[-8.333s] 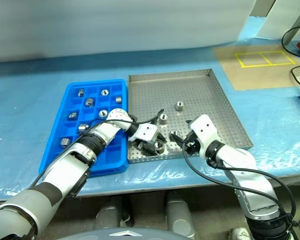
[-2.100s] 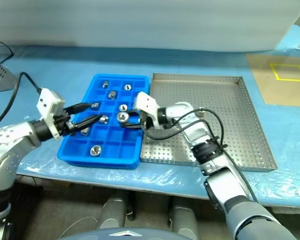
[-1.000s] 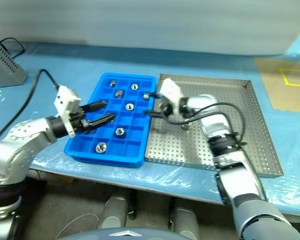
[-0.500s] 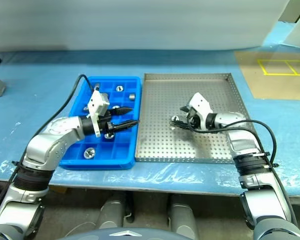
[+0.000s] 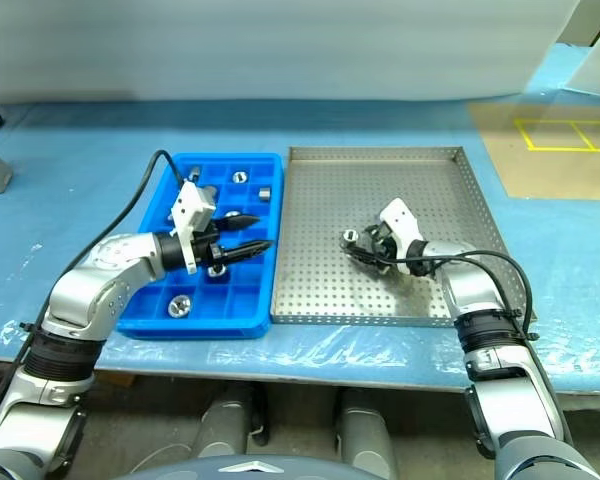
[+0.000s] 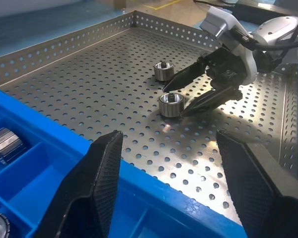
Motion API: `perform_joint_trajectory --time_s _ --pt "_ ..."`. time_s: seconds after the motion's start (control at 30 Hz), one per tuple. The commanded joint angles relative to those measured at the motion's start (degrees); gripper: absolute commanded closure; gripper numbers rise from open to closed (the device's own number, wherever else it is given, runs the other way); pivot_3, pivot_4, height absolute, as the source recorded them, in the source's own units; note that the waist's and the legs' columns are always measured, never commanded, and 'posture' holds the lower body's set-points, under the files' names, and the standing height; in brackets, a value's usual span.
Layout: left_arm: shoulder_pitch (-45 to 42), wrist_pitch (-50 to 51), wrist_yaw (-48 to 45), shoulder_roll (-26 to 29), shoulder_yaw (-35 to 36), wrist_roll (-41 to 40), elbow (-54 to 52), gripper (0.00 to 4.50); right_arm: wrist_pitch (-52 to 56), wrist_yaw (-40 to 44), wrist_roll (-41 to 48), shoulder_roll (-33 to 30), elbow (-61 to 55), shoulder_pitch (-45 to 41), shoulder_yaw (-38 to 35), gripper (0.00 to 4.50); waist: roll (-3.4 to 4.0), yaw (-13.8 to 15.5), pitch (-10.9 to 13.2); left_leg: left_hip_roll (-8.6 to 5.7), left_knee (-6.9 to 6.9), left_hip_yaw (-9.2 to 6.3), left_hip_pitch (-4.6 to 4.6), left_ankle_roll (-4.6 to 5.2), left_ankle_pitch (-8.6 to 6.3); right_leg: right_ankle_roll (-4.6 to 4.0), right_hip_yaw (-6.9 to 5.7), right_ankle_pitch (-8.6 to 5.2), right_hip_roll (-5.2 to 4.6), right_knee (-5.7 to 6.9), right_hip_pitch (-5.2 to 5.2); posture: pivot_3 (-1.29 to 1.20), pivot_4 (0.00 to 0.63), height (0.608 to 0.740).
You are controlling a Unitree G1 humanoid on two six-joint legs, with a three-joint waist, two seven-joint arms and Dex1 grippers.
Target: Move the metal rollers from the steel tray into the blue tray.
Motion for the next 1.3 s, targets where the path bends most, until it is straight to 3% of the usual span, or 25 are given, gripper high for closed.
perform_joint_trajectory --time_s 0.03,0.4,0.5,0.6,0.63,0.67,0.93,1.13,1.3 --pt "0.1 -1.0 0.1 0.2 1.3 0.3 -1.0 1.34 -2.0 -0.2 -0.6 0.2 0.5 -1.4 -0.1 0.89 0.0 0.0 0.0 0.0 0.01 0.0 0.0 0.0 0.0 0.0 0.0 0.0 0.0 0.0 0.0 -0.03 0.15 0.74" --pt "0.1 -1.3 -0.3 -0.2 0.7 1.2 -0.1 1.34 -4.4 -2.2 -2.2 3.9 2.7 -2.8 1.2 0.89 0.0 0.1 0.0 0.0 0.02 0.0 0.0 0.0 0.0 -0.01 0.0 0.0 -0.01 0.03 0.0 -0.03 0.15 0.74" --pt "0.1 -1.2 -0.3 -0.2 0.7 1.3 -0.3 1.34 -5.4 -2.3 -2.4 4.0 3.5 -2.8 1.1 1.46 0.0 0.1 0.0 0.0 0.03 0.0 0.0 0.0 0.0 -0.01 0.0 0.0 -0.01 0.03 0.01 -0.03 0.15 0.74" --pt "0.2 -1.1 -0.3 -0.2 0.8 1.3 -0.4 1.34 -6.4 -3.2 -3.2 3.7 4.3 -3.1 1.0 2.45 0.0 0.1 0.0 0.01 0.02 0.0 0.0 0.0 0.0 -0.01 0.0 0.0 -0.01 0.03 0.01 -0.03 0.15 0.74" --pt "0.3 -1.0 -0.2 -0.2 0.8 1.3 -0.6 1.34 -6.9 -2.9 -3.2 3.6 4.6 -3.2 1.0 2.45 0.0 0.1 0.0 0.01 0.02 0.0 0.0 0.0 0.0 -0.01 0.0 0.0 -0.01 0.03 0.01 -0.03 0.15 0.74" --pt "0.4 -1.0 -0.2 -0.2 0.9 1.2 -0.7 1.34 -6.9 -2.1 -2.8 3.6 4.5 -3.2 0.9 2.77 0.0 0.1 0.0 0.0 0.02 0.0 0.0 0.0 0.0 -0.01 0.0 0.0 -0.01 0.03 0.0 -0.02 0.15 0.74" --pt "1.4 -0.4 0.4 1.4 4.1 0.3 -2.3 1.34 -5.8 -0.5 -2.6 4.9 0.3 -4.9 2.2 2.79 0.01 0.0 0.0 0.02 0.01 0.0 0.01 0.0 0.0 -0.01 0.0 0.0 -0.01 0.03 0.0 0.01 0.15 0.74" --pt "5.6 1.1 1.0 5.2 10.9 -1.9 -4.7 1.34 -1.8 4.5 -0.1 8.8 -10.5 -9.1 5.8 2.79 0.02 -0.2 0.0 0.06 -0.04 0.01 -0.01 -0.02 0.01 -0.03 -0.01 -0.01 0.01 0.11 -0.11 0.07 0.15 0.74" --pt "10.6 1.3 3.6 7.5 16.5 -2.1 -7.4 1.34 -1.0 7.8 0.8 12.8 -12.8 -12.5 9.2 2.79 0.0 1.4 0.0 0.1 -0.1 0.0 -0.01 -0.04 0.01 -0.08 -0.05 -0.06 0.01 0.09 -0.11 0.16 0.15 0.74"
